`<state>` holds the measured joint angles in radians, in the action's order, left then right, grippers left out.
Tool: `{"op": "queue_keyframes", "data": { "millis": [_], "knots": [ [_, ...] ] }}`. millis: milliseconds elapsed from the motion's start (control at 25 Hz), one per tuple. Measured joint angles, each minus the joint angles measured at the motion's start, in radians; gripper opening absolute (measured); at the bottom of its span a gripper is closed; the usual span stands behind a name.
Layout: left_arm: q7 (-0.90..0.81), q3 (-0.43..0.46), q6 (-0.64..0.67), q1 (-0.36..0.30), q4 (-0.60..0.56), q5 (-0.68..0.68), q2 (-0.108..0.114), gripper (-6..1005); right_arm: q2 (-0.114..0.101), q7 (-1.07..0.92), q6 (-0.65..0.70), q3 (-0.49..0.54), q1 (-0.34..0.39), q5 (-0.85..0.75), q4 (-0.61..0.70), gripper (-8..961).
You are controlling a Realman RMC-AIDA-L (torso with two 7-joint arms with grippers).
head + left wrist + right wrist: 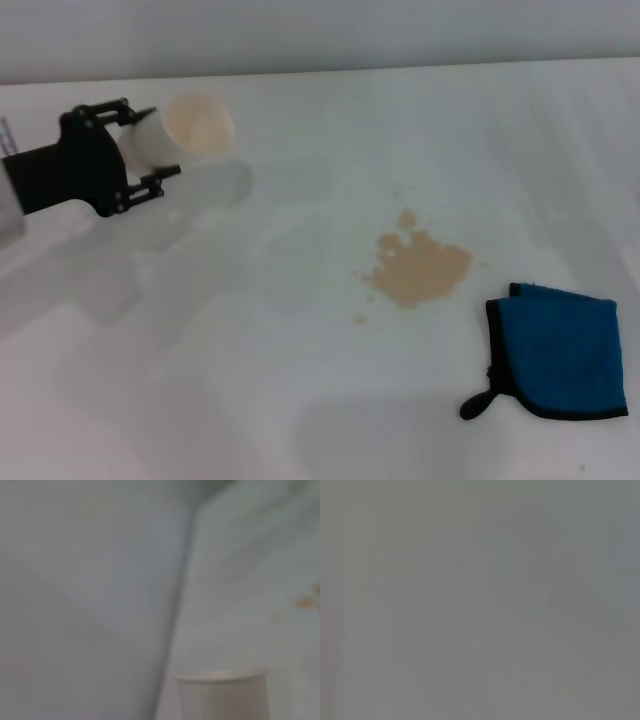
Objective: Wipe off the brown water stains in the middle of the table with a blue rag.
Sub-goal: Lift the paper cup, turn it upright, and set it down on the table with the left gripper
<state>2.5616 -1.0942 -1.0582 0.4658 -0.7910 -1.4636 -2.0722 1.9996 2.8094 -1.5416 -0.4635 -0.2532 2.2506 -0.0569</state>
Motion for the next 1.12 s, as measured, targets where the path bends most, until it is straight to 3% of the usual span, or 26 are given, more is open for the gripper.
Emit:
{"op": "queue_keyframes", "data": {
  "millis": [360, 600, 840, 1120],
  "knots": [
    [0.144, -0.016, -0.132, -0.125, 0.215, -0.483, -0.009, 617, -0.004, -0.009, 0.042, 0.011, 0.011, 0.006, 0.087, 628],
    [0.215, -0.016, -0.252, -0.124, 0.463, -0.699, -0.009, 612, -0.004, -0.029, 0.089, 0.018, 0.016, 0.01, 0.139, 627],
    [0.236, -0.015, -0.266, -0.071, 0.643, -0.776, -0.016, 609, -0.003, -0.031, 0.093, 0.022, 0.016, 0.01, 0.163, 626],
    [0.232, -0.015, -0.197, -0.036, 0.714, -0.788, -0.017, 608, -0.002, -0.022, 0.067, 0.022, 0.017, 0.009, 0.154, 625]
  ]
}}
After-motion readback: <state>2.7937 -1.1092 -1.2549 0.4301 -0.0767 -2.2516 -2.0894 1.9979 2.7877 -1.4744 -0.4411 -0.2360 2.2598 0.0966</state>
